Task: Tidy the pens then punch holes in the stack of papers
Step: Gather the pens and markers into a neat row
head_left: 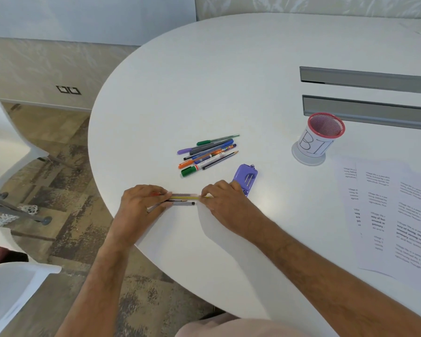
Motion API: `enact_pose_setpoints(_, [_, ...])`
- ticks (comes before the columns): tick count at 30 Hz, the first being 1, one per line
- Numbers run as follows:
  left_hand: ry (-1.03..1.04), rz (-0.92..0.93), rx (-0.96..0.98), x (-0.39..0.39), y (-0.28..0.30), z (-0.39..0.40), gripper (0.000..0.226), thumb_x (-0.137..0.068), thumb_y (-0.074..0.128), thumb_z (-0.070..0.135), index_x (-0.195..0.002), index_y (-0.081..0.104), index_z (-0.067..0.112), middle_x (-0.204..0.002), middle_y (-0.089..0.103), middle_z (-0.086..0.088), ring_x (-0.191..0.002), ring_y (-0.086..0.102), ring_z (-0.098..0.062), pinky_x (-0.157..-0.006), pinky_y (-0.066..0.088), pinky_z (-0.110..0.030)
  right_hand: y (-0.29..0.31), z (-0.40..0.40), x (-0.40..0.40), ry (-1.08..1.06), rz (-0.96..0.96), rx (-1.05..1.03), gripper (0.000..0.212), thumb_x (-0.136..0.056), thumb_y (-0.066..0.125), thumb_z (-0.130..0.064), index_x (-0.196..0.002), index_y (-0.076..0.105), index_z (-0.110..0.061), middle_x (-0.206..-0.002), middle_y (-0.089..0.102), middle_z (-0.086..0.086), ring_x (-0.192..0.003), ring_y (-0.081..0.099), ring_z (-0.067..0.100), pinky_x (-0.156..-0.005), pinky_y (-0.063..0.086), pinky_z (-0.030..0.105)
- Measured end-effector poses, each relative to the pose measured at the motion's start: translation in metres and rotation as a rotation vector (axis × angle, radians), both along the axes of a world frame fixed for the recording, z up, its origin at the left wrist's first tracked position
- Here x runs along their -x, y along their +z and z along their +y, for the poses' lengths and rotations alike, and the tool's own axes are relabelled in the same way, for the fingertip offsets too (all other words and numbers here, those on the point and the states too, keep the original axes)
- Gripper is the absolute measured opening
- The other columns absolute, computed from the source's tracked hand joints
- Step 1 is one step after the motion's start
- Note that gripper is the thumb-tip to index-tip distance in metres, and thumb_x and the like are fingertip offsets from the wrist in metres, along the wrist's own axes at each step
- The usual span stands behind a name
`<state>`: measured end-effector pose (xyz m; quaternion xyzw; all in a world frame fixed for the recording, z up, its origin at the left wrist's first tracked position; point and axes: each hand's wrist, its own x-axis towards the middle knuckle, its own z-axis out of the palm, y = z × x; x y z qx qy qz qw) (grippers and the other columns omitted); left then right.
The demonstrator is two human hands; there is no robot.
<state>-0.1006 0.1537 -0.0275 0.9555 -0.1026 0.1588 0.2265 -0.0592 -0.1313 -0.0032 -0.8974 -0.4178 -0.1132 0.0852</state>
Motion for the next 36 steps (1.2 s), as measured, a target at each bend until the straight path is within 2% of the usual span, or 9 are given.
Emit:
enact_pose_setpoints(6, [0.089,0.009,-0.074,0.000,0.004,-0.016,0.033,-0.095,0.061,0.048,-0.110,0.084,0.030,-0.108,0.076,0.009,-0.097,0.067,-0.019,-0.088,0.040,-0.044,0.013,0.016,-0.015,-0.089,-0.064,0.194,0.031,-0.098,0.057,-0.010,-0.122,0.070,-0.024,-0.120,0.064,-0.004,-0.101,0.059,0.023,-0.078,0.037,0.039])
enact_pose_setpoints(9, [0.142,0.012,-0.106,-0.002,0.009,-0.033,0.017,-0.094,0.077,0.035,-0.108,0.084,0.029,-0.105,0.075,0.008,-0.093,0.067,-0.021,-0.089,0.037,-0.044,0.013,0.018,-0.023,-0.138,-0.071,0.231,0.031,-0.099,0.053,-0.010,-0.125,0.067,-0.021,-0.124,0.061,-0.001,-0.105,0.056,0.024,-0.083,0.037,0.041])
enact_pose_setpoints(16, [0.112,-0.027,-0.178,-0.014,0.016,-0.073,0.019,-0.095,0.068,0.033,-0.102,0.084,0.026,-0.100,0.075,0.005,-0.087,0.068,-0.025,-0.088,0.034,-0.045,0.014,0.013,-0.036,-0.254,-0.007,0.233,0.030,-0.099,0.057,-0.021,-0.125,0.072,-0.021,-0.134,0.063,0.002,-0.111,0.060,0.025,-0.088,0.041,0.044])
enact_pose_setpoints(21, [0.092,-0.035,-0.215,-0.031,0.022,-0.096,0.004,-0.090,0.084,0.022,-0.093,0.085,0.024,-0.098,0.076,0.002,-0.092,0.070,-0.027,-0.086,0.028,-0.042,0.023,0.002,-0.033,-0.292,0.008,0.196,0.023,-0.095,0.065,-0.022,-0.114,0.078,-0.021,-0.123,0.072,0.001,-0.104,0.067,0.023,-0.086,0.046,0.044])
enact_pose_setpoints(24, [0.092,-0.057,-0.241,-0.044,0.024,-0.107,0.002,-0.090,0.084,0.021,-0.092,0.084,0.021,-0.098,0.076,0.000,-0.095,0.070,-0.029,-0.086,0.031,-0.044,0.022,-0.007,-0.037,-0.314,0.015,0.145,0.025,-0.096,0.059,-0.017,-0.114,0.077,-0.020,-0.124,0.072,0.001,-0.107,0.067,0.024,-0.094,0.032,0.043])
enact_pose_setpoints(26, [0.093,-0.068,-0.255,-0.052,0.025,-0.113,0.002,-0.090,0.083,0.021,-0.092,0.084,0.020,-0.097,0.076,-0.002,-0.095,0.070,-0.031,-0.086,0.031,-0.044,0.021,-0.014,-0.043,-0.320,0.031,0.127,0.031,-0.100,0.049,-0.018,-0.122,0.072,-0.020,-0.133,0.066,0.001,-0.116,0.063,0.023,-0.100,0.026,0.042])
enact_pose_setpoints(30, [0.087,-0.071,-0.263,-0.068,0.028,-0.123,0.010,-0.087,0.086,0.022,-0.093,0.083,0.015,-0.100,0.076,-0.005,-0.095,0.070,-0.034,-0.085,0.032,-0.043,0.021,-0.020,-0.061,-0.318,0.091,0.110,0.035,-0.106,0.044,-0.023,-0.136,0.062,-0.020,-0.145,0.060,0.001,-0.131,0.056,0.021,-0.114,0.025,0.040])
enact_pose_setpoints(32, [0.088,-0.077,-0.234,-0.076,0.027,-0.128,0.022,-0.086,0.086,0.023,-0.105,0.082,0.013,-0.110,0.076,-0.010,-0.103,0.070,-0.037,-0.089,0.038,-0.044,0.022,-0.021,-0.072,-0.319,0.127,0.091,0.035,-0.106,0.045,-0.022,-0.138,0.059,-0.022,-0.145,0.059,-0.001,-0.134,0.054,0.019,-0.117,0.023,0.036])
enact_pose_setpoints(36, [0.052,-0.072,-0.246,-0.097,0.026,-0.136,0.056,-0.088,0.084,0.034,-0.131,0.071,0.001,-0.136,0.069,-0.019,-0.128,0.064,-0.041,-0.105,0.049,-0.050,0.029,-0.017,-0.097,-0.280,0.270,0.113,0.032,-0.102,0.050,-0.013,-0.131,0.063,-0.017,-0.133,0.065,0.003,-0.121,0.060,0.024,-0.106,0.041,0.034])
